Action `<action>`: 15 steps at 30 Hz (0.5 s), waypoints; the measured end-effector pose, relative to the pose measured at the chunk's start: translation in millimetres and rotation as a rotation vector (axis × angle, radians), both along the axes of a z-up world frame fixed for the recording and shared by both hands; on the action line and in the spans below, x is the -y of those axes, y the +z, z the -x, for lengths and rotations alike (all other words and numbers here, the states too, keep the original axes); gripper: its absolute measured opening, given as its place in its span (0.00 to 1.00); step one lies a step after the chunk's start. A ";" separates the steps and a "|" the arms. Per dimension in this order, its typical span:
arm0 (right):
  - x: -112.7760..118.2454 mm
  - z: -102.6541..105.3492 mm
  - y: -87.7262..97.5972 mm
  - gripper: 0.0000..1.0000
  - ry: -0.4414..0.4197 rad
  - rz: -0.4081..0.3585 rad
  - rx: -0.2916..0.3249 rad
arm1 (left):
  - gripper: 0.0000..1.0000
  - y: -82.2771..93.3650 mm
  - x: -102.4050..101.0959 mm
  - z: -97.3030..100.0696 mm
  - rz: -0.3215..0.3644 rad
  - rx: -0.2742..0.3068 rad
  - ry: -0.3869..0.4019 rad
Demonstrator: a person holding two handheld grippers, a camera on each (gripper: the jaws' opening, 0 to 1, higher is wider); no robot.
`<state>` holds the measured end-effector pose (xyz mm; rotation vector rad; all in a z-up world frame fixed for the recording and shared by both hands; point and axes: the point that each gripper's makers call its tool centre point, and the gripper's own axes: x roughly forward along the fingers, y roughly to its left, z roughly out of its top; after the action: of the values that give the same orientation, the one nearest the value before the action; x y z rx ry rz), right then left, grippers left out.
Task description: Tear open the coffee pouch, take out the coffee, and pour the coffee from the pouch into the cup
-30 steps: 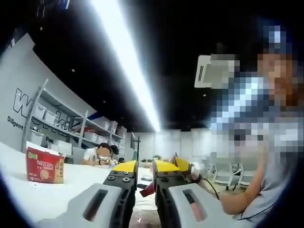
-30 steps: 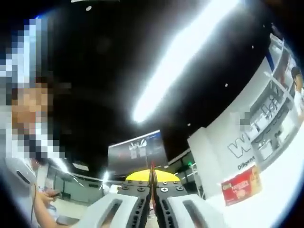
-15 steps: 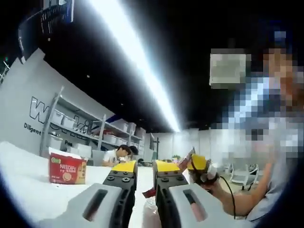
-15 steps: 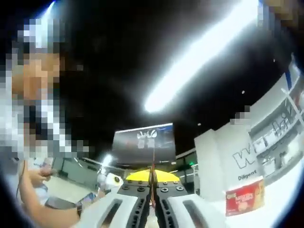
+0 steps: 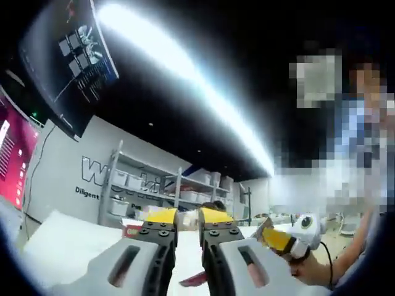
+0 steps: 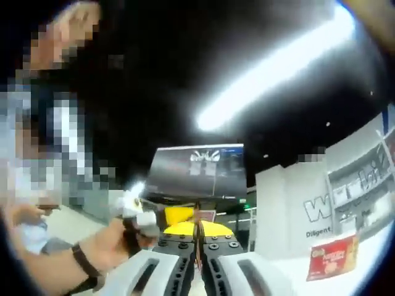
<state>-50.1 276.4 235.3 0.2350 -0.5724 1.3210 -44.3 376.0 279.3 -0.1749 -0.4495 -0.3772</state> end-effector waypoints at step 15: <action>-96.4 -52.7 -84.5 0.02 -0.015 0.052 -0.109 | 0.15 -8.8 -24.2 -4.2 0.012 -0.015 0.046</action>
<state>2.6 372.9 150.8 0.2582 -0.4468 1.2982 -40.1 400.2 270.5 -0.1791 -0.4409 -0.3278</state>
